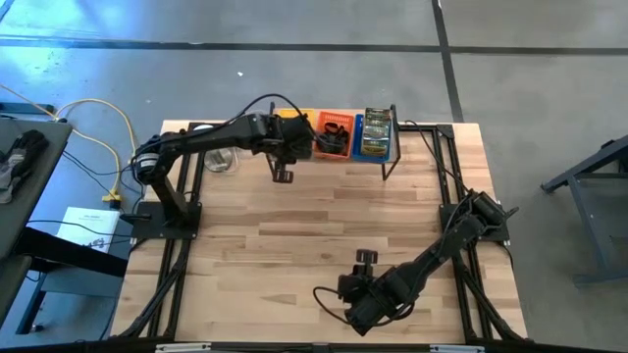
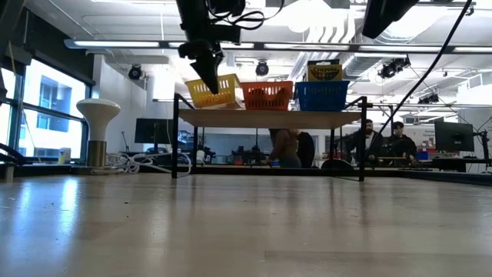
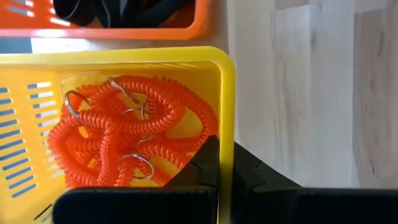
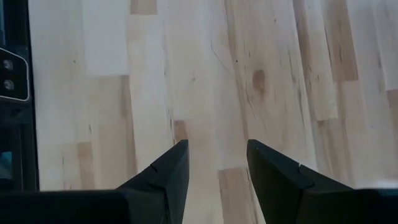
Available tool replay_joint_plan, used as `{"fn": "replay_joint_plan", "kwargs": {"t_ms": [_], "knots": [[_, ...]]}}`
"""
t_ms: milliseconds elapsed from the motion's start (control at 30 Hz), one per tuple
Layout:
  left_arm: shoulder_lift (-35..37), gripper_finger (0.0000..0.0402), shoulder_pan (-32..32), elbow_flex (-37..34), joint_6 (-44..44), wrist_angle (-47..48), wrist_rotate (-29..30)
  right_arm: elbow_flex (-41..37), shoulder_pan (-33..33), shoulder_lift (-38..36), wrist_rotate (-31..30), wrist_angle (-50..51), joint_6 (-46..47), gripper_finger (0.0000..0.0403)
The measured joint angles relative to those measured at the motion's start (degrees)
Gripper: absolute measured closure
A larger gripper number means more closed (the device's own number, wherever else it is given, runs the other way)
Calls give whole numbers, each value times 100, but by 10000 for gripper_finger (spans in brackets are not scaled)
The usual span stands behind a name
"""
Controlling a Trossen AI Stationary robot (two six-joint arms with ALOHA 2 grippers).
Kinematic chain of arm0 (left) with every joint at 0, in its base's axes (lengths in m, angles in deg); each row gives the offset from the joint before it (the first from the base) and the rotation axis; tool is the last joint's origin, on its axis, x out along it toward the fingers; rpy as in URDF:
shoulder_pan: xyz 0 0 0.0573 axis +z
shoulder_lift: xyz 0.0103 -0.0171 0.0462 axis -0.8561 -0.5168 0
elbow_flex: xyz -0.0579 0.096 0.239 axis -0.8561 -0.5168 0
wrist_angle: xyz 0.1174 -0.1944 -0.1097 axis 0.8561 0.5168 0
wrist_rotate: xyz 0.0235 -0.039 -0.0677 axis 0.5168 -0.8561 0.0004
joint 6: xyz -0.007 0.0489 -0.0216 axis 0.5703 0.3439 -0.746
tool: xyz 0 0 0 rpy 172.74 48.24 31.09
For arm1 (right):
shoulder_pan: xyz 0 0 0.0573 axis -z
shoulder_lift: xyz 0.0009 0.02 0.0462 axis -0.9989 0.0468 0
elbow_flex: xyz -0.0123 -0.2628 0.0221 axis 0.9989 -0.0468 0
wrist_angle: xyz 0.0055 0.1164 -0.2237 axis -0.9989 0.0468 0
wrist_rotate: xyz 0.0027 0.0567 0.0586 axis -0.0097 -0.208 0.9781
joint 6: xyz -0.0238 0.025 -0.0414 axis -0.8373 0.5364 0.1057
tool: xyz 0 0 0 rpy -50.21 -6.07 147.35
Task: Pick & Place Office Desk Supplies
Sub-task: Put the yellow bin on the shelf
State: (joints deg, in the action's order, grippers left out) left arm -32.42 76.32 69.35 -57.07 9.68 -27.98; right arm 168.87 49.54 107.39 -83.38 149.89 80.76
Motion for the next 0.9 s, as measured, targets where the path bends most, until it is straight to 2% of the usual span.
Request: {"fn": "replay_joint_plan", "kwargs": {"t_ms": [300, 700, 900], "knots": [[0, 393, 19, 0, 102, -97, 0, 2, 2, 0, 29, -190, 0, 253], [0, 301, -48, 0, 186, -109, 328, 2, 2, 0, -6, -212, -2, 253], [13, 289, -207, 0, 174, -151, 1236, 2, 50, 17, 85, -348, -259, 253]]}}
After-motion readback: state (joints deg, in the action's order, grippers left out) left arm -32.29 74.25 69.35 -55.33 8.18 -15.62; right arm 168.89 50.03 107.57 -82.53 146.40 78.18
